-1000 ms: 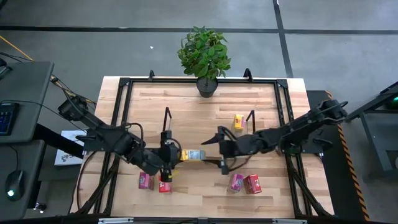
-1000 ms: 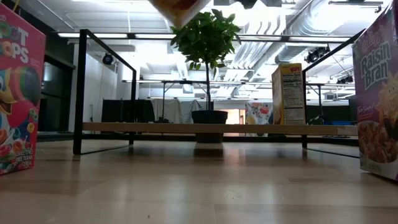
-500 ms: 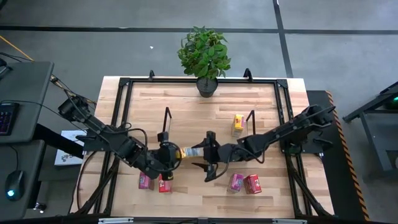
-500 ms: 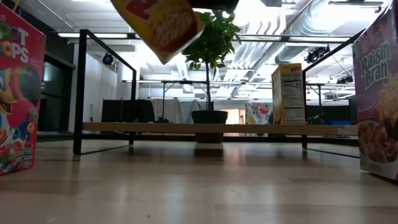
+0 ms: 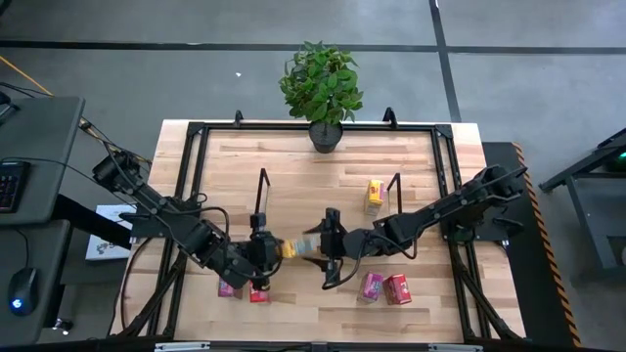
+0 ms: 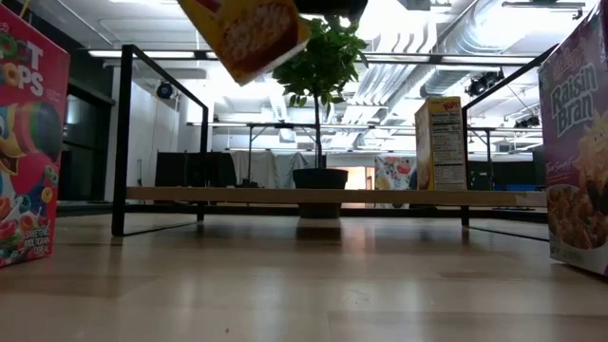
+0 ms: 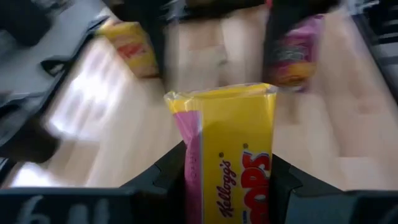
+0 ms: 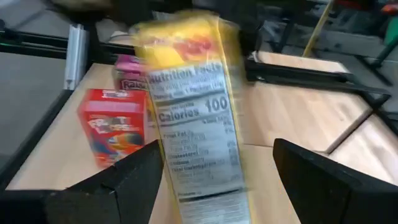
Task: Stack cereal on shelf
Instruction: Put the yellow cereal box on the shelf aligned with the other yellow cereal box
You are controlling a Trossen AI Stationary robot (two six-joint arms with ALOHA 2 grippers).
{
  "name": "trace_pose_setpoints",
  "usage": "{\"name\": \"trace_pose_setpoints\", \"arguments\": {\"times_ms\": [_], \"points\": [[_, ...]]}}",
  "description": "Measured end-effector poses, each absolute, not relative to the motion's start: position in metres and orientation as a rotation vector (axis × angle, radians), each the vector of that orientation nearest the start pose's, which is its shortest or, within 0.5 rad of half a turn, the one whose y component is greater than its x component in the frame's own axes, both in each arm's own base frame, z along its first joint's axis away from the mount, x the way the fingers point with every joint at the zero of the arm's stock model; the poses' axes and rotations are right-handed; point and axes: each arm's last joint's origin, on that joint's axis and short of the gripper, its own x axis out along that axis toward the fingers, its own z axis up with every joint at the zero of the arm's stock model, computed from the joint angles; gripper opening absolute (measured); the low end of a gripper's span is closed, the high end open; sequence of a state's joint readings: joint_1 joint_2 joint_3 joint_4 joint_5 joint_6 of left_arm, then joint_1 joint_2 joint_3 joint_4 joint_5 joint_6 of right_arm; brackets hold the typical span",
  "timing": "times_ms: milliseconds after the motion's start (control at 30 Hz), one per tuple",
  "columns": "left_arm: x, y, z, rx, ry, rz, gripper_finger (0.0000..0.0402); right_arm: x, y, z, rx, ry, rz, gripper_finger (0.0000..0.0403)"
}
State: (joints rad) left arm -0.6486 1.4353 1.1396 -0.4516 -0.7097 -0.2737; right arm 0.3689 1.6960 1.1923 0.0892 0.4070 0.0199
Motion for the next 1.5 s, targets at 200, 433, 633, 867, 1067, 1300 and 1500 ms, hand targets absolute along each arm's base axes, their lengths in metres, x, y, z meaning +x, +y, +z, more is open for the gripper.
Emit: {"name": "trace_pose_setpoints", "arguments": {"times_ms": [200,433,633,867,1067,1300,1500], "points": [[0.249,-0.171,0.291,0.219,0.556,0.14,0.0123,0.362,0.127,0.262,-0.137,0.374,-0.059,0.0293],[0.255,-0.173,0.293,0.215,0.512,0.124,0.0123,0.362,0.129,0.261,-0.112,0.389,0.061,0.0293],[0.264,-0.176,0.291,0.242,0.474,0.131,0.0123,0.362,0.127,0.26,-0.099,0.399,0.028,0.0289],[0.266,-0.176,0.29,0.236,0.461,0.163,0.0123,0.362,0.127,0.26,-0.097,0.398,0.03,0.0237],[0.267,-0.176,0.29,0.216,0.458,0.167,0.0123,0.362,0.128,0.26,-0.101,0.4,0.062,0.0163],[0.266,-0.177,0.289,0.187,0.455,0.176,0.0136,0.358,0.127,0.262,-0.107,0.434,0.07,0.0144],[0.259,-0.184,0.291,0.189,0.455,0.138,0.0157,0.344,0.126,0.265,-0.145,0.518,0.035,0.0155]]}}
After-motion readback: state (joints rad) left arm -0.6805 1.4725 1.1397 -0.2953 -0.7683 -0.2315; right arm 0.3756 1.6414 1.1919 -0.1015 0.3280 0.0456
